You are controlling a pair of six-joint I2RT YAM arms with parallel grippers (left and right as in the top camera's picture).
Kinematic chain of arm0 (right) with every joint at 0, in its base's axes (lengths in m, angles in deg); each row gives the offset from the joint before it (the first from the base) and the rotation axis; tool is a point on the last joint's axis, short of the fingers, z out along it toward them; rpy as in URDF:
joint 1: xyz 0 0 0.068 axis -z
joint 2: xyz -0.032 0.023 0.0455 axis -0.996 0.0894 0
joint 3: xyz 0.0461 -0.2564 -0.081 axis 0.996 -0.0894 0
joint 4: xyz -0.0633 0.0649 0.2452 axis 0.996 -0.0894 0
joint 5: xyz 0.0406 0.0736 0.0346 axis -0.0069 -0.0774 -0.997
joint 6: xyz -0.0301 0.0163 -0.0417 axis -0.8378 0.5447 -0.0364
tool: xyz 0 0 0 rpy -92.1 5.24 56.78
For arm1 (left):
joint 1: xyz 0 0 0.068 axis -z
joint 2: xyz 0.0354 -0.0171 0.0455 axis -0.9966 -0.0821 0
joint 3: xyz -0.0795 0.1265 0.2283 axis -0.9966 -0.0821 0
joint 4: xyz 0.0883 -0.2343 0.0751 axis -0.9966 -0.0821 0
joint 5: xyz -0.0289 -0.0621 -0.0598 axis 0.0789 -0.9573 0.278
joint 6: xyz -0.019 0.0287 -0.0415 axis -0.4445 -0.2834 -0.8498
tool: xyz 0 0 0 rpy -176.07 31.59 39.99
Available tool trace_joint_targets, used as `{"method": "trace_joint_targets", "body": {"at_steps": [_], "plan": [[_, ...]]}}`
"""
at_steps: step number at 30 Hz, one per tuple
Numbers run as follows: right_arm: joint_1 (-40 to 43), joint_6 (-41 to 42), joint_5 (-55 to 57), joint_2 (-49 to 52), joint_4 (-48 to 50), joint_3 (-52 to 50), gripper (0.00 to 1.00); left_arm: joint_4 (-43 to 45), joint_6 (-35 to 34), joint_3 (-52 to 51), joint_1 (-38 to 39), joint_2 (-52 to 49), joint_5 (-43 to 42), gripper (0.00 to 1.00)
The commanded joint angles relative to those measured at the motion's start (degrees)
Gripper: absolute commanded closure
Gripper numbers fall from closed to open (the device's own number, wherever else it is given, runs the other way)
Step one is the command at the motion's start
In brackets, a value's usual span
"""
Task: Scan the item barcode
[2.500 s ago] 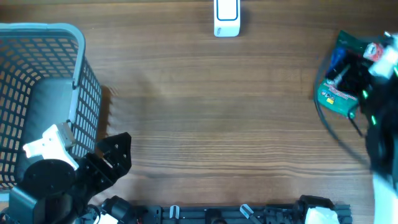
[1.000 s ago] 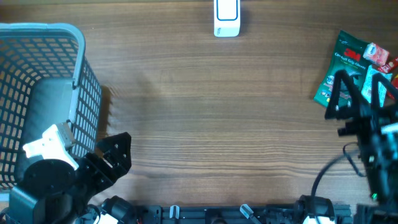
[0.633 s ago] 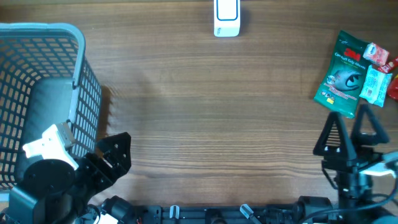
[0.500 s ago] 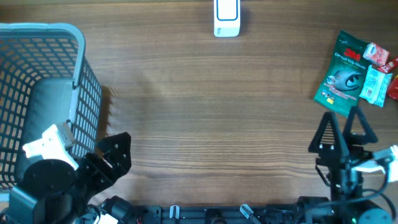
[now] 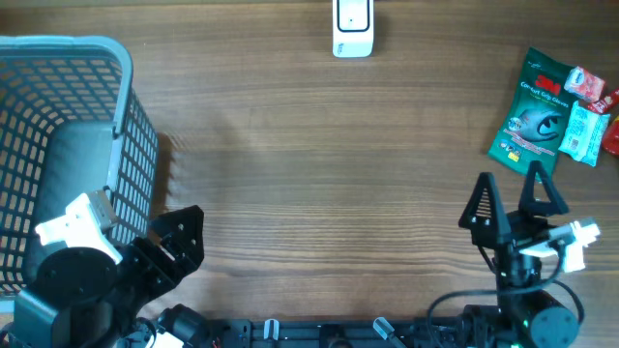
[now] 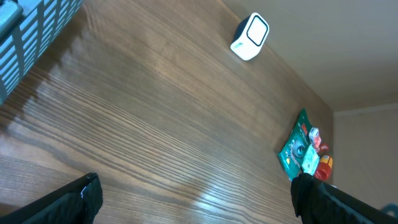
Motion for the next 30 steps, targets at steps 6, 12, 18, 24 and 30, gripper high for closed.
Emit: {"method": "trace_joint_targets", "body": {"at_steps": [6,12,18,24,30], "plan": [[0.26,-0.28,3.61,-0.94,0.11,-6.99,0.0,0.09,1.11,0.0,0.35,-0.31,0.7,0.0],[0.28,-3.21,7.19,-0.96,-6.32,-6.99,0.01,0.09,1.11,0.0,0.35,-0.31,0.7,0.0],[0.26,-3.8,13.18,-0.96,-19.61,-6.99,0.0,0.09,1.11,0.0,0.35,-0.31,0.7,0.0],[0.2,-7.5,13.0,-0.96,-19.65,-6.99,0.0,0.09,1.11,0.0,0.35,-0.31,0.7,0.0],[0.11,-7.48,11.96,-0.94,-19.65,-6.99,0.0,0.09,1.11,0.0,0.35,-0.31,0.7,0.0]]}}
